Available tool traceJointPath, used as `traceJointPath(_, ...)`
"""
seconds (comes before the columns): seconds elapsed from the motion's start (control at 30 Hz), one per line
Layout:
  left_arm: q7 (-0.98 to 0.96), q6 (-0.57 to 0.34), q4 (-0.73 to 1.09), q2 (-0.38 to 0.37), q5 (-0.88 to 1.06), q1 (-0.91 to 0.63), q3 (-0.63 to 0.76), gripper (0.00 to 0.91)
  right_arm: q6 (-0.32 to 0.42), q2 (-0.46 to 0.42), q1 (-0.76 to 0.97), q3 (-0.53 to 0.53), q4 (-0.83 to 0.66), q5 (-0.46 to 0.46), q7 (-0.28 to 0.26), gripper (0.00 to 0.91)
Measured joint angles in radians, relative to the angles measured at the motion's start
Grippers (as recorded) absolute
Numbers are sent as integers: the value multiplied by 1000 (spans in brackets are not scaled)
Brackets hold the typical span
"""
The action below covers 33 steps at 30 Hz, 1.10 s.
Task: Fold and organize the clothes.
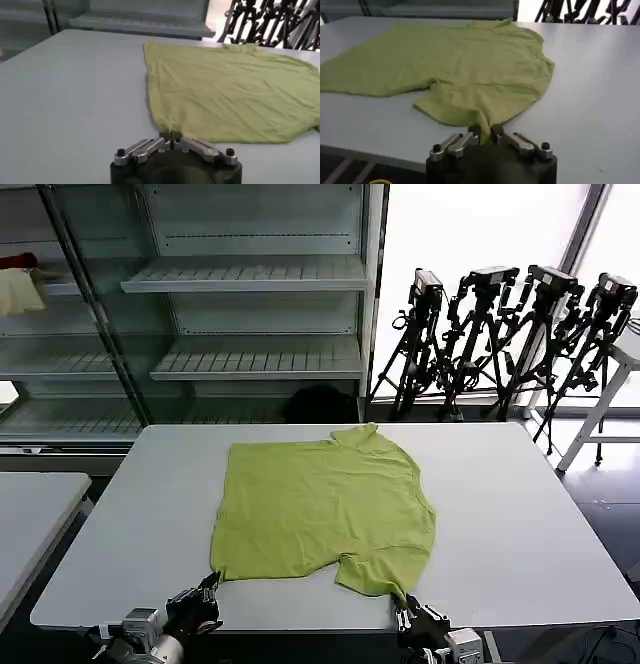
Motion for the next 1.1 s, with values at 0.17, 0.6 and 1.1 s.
traceJointPath(0.17,3,-11,-3,4,4,3,0,0,13,-5,-4,9,15,-18,-10,0)
traceJointPath(0.6,-11,-35,-39,2,-23,-32,2,0,10,-27,42,82,51,9,-79,0)
traceJointPath(1.1,-101,19,6,-69,-80,-265,45,0,-1,-59,290,131,-95,58,-226,0)
